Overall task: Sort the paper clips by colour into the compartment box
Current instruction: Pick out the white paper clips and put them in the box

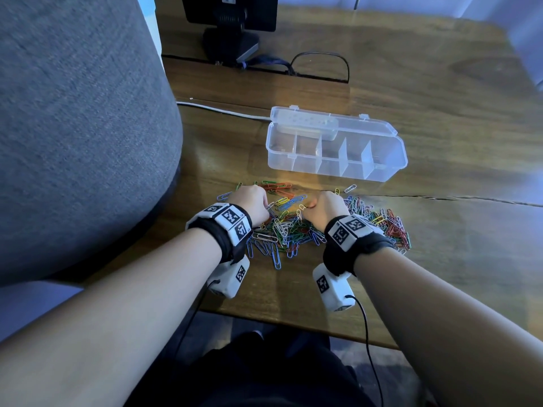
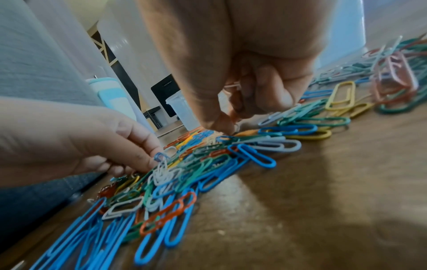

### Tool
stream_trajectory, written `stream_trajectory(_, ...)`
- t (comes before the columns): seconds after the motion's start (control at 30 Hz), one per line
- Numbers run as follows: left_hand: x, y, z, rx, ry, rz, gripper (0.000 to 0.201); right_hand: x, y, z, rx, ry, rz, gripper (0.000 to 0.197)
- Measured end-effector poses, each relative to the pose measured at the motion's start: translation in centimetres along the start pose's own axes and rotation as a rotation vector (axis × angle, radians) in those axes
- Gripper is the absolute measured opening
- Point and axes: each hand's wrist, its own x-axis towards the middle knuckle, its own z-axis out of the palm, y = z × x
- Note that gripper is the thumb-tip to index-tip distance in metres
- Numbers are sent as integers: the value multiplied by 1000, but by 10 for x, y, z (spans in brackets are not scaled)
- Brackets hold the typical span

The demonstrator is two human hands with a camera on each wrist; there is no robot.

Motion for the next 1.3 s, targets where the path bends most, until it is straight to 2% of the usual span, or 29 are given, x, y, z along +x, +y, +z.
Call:
stream_trajectory(0.07, 0, 1, 0, -50, 4, -15, 10, -4, 1, -4, 7, -7, -24, 34)
stream_trajectory(0.13, -1, -2, -1, -157, 71, -30, 10, -7, 6, -9, 103, 10, -65, 32)
stream_trajectory(0.17, -2, -4, -3, -233, 114, -23, 13, -9, 12, -12, 252, 26, -67, 33)
stream_trajectory(0.23, -6, -9, -5, -483, 149, 2, 18, -14, 25, -16, 699, 4, -51, 29)
stream_trajectory(0.3, -15, -10, -6, -862, 88, -5, 16, -21, 36, -18, 1086, -89, -32, 24)
stream_trajectory(0.37, -23, -8, -4, -1138, 16, -14, 15, -28, 42, -18, 1288, -150, 4, 22)
stream_trajectory(0.43, -27, -6, -2, -1198, -6, -19, 20, -30, 45, -16, 1425, -194, 56, 29)
stream_trajectory(0.5, -26, -7, 0, -1189, -6, -38, 25, -31, 45, -15, 1500, -275, 123, 27)
stream_trajectory(0.57, -23, -7, 2, -1088, 6, -46, 21, -30, 42, -10, 1504, -337, 181, 22)
stream_trajectory(0.63, -21, -5, 6, -802, 16, 41, 7, -24, 39, -5, 1368, -260, 219, 22)
stream_trajectory(0.67, -22, -3, 9, -638, 17, 102, 3, -21, 36, -1, 1200, -172, 192, 22)
stream_trajectory(0.73, -23, 2, 16, -365, 2, 177, 12, -19, 26, 4, 738, -35, 80, 10)
stream_trajectory(0.77, -22, 4, 17, -271, -1, 182, 13, -18, 21, 6, 527, -2, 16, 11)
stream_trajectory(0.83, -20, 5, 17, -139, -11, 180, 16, -18, 15, 9, 238, 30, -57, 23)
stream_trajectory(0.97, -14, -1, 10, -58, -32, 191, 10, -18, 9, 3, 69, 13, -83, 26)
stream_trajectory(1.03, -15, -5, 8, -95, -25, 184, 8, -18, 8, -1, 44, -24, -89, 26)
stream_trajectory(1.1, -17, -9, 6, -199, 7, 164, 7, -16, 10, -1, 127, -6, -91, 20)
stream_trajectory(1.2, -19, -15, 3, -442, 47, 115, 6, -16, 15, 1, 522, 6, -33, 6)
stream_trajectory(1.3, -21, -19, 1, -834, -37, -9, 13, -19, 20, -5, 948, -131, 80, 14)
